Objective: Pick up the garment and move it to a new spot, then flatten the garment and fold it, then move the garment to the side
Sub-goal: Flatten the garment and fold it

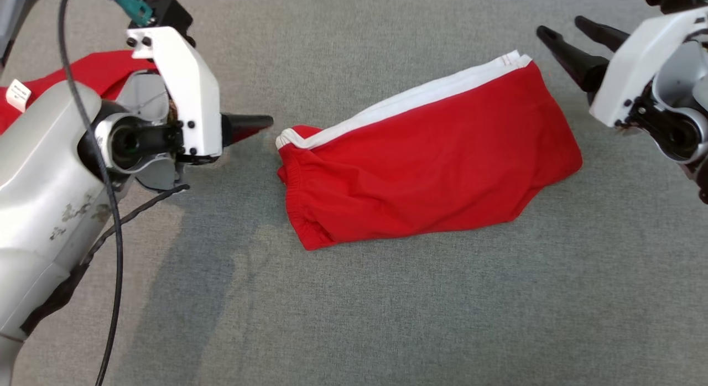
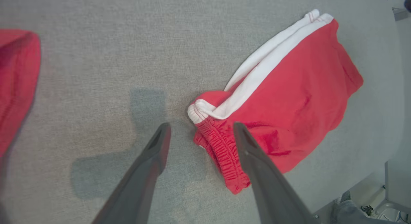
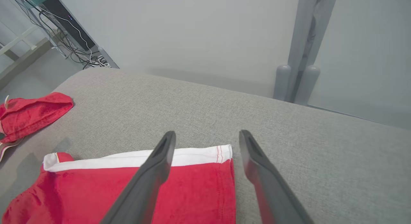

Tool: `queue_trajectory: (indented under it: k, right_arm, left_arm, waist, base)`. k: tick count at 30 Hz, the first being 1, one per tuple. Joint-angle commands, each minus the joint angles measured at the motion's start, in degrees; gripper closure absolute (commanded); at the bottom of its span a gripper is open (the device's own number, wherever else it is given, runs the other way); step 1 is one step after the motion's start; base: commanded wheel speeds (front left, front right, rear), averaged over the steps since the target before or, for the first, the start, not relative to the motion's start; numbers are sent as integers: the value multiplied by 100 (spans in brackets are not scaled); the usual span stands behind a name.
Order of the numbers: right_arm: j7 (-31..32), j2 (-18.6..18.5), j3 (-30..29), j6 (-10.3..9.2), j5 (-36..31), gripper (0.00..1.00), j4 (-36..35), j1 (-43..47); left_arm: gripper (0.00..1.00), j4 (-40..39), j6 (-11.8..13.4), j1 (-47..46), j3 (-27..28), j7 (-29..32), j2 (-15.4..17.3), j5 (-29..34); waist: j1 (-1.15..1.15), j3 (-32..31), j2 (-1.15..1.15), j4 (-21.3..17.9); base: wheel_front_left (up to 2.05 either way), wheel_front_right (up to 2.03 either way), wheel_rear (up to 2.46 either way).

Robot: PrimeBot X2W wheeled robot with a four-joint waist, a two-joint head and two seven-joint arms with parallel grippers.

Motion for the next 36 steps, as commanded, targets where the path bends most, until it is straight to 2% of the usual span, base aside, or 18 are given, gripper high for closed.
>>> queue_trajectory:
  k: [1,7,12,19,25,31,36]
  right_arm:
    - [-98,-62,14,0,-120,0,-1,62]
    - [-705,-65,19,0,-194,0,188,397]
    - [-806,-31,26,0,-72,0,412,782]
    - [-489,-44,-32,0,448,0,682,1283]
    - [-41,-126,-113,0,794,0,974,1354]
    - [458,-193,-110,0,945,0,1253,1404]
    - [760,-210,-145,0,1093,0,1336,1470]
  left_arm:
    - [0,-33,-84,65,28,-133,27,87]
    - [0,-201,-530,535,142,-1263,169,400]
    - [0,-514,-645,1006,293,-2299,291,679]
    - [0,-1128,-396,1733,502,-3954,283,1243]
    - [0,-1837,-102,2347,438,-4978,252,1768]
    - [0,-2319,242,2953,374,-5691,181,2076]
    - [0,-2571,365,3266,407,-6016,97,2167]
  waist:
    - [0,-79,0,-7]
    - [0,-282,0,12]
    - [0,-405,0,110]
    - [0,-495,0,329]
    - [0,-409,0,588]
    - [0,-345,0,798]
    - [0,-324,0,896]
  base:
    - [0,0,0]
    - [0,0,0]
    - [0,0,0]
    - [0,0,0]
    - [0,0,0]
    - [0,0,0]
    - [0,0,0]
